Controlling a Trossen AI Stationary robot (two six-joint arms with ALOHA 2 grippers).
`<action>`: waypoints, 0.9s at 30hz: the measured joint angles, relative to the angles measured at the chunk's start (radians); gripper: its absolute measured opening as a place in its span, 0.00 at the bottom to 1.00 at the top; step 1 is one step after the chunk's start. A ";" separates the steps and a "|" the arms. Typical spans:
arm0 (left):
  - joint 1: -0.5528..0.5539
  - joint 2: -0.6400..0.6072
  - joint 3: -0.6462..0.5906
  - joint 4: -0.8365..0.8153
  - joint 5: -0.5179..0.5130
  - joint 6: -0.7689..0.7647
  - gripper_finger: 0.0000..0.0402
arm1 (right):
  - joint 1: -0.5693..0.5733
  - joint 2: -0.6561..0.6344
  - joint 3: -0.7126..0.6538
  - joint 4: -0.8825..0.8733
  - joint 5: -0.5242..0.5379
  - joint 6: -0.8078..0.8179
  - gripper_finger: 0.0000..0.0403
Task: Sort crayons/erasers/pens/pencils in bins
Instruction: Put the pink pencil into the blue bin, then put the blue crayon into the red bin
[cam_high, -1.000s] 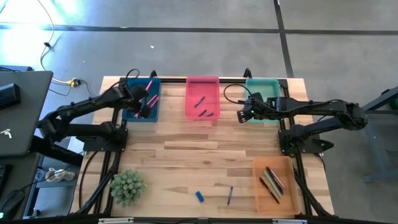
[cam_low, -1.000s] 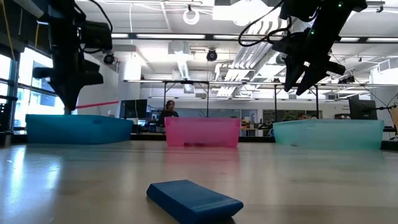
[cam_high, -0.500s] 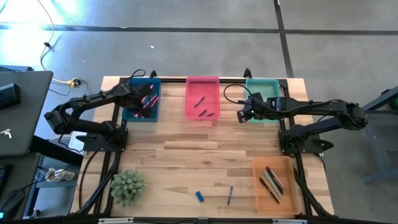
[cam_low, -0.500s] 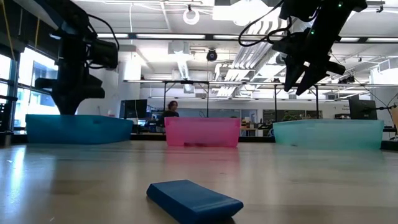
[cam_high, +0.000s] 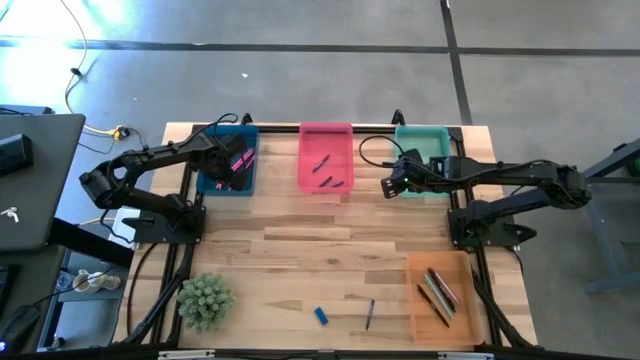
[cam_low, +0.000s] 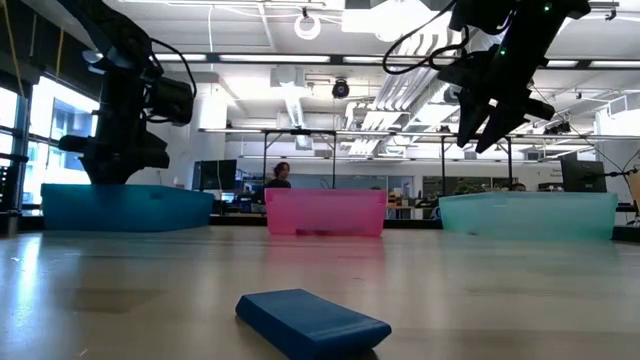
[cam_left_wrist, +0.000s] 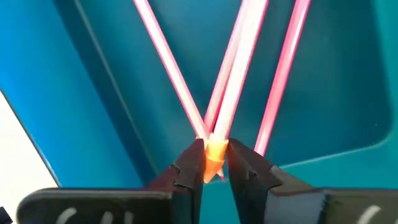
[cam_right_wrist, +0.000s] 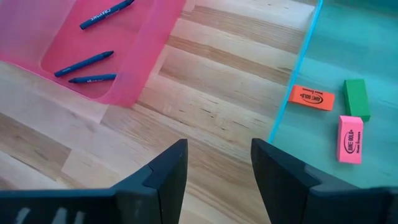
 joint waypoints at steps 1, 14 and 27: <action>0.000 0.000 0.000 0.000 0.000 0.004 0.16 | 0.000 0.000 0.000 0.000 0.000 -0.005 0.42; 0.000 0.000 0.147 -0.113 0.000 0.125 0.35 | 0.000 0.000 0.000 0.070 -0.041 -0.039 0.42; -0.057 -0.142 0.356 -0.214 0.057 0.151 0.32 | 0.128 0.000 0.000 0.274 -0.087 0.055 0.42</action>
